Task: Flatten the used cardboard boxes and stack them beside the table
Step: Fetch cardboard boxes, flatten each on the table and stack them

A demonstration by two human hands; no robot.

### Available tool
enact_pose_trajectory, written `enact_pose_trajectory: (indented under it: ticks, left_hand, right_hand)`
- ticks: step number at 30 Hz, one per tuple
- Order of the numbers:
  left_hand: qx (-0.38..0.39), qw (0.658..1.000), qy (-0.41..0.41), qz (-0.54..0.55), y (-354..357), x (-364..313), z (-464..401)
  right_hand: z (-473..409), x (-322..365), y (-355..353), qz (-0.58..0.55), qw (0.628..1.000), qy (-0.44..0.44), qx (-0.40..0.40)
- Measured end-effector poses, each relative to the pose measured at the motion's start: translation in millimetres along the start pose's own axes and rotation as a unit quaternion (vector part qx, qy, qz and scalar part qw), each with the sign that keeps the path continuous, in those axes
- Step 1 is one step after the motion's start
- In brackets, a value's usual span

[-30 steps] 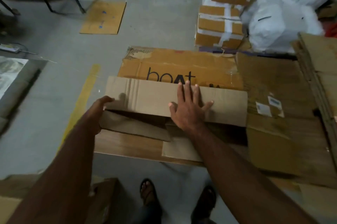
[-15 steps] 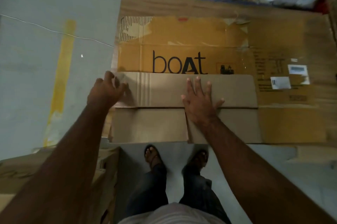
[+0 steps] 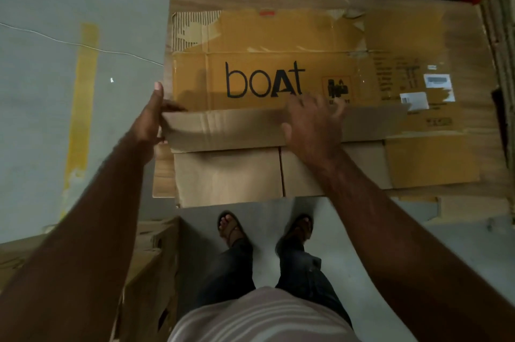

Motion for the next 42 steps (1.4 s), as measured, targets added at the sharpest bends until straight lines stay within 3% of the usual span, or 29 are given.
enact_pose_trajectory:
  ticks: [3, 5, 7, 9, 11, 15, 19, 22, 25, 28, 31, 33, 38, 42]
  left_hand:
    - [0.061, 0.996, 0.045, -0.041, 3, -12, 9]
    - [0.086, 0.967, 0.104, -0.217, 8, -14, 3]
    - [0.108, 0.867, 0.119, -0.472, 17, 0, -5]
    - [0.071, 0.775, 0.135, -0.613, 19, 11, -3]
    - [0.046, 0.736, 0.148, -0.659, 22, 17, 5]
    - [0.026, 0.695, 0.169, -0.698, 30, 18, 24]
    - [0.031, 0.664, 0.189, -0.723, 53, 20, 43]
    - [0.028, 0.641, 0.216, -0.736, 98, 31, 70]
    - [0.042, 0.646, 0.244, -0.722, 162, 48, 99]
    - [0.07, 0.673, 0.273, -0.684, 228, 60, 125]
    - [0.091, 0.678, 0.282, -0.673, 287, 70, 142]
    - [0.105, 0.67, 0.276, -0.681, 323, 77, 148]
    - [0.096, 0.696, 0.263, -0.661, 400, 73, 163]
    - [0.084, 0.722, 0.227, -0.648, 440, 64, 159]
  right_hand:
    - [39, 9, -4, -0.012, 1.0, 0.004, 0.001]
    - [70, 12, 16, -0.018, 0.999, 0.016, 0.026]
    - [98, 12, 40, -0.02, 0.999, 0.014, 0.028]
    - [113, 9, 58, -0.023, 1.0, -0.005, 0.0]
    - [114, 3, 54, -0.02, 0.997, -0.032, -0.071]
    - [94, -16, 31, 0.002, 0.979, -0.098, -0.179]
    - [77, -62, 29, 0.043, 0.98, -0.123, -0.151]
    - [50, -113, 17, 0.026, 0.995, 0.012, -0.095]
    - [26, -153, 12, -0.152, 0.978, 0.134, -0.046]
    - [28, -173, 26, -0.38, 0.912, 0.156, 0.004]
    - [51, -202, 30, -0.485, 0.849, 0.209, 0.013]
    - [62, -223, 31, -0.514, 0.828, 0.222, 0.023]
    - [70, -278, 39, -0.418, 0.889, 0.178, 0.061]
    - [69, -332, 53, -0.312, 0.929, 0.198, 0.016]
Point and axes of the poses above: each hand's wrist, its own z-axis away from the middle knuckle, its own y-axis out of the palm, x = y × z, the point moved 8 cm from there along -z, towards the middle knuckle, and after that the axes turned 1 degree about y, right-handed, at the moved point
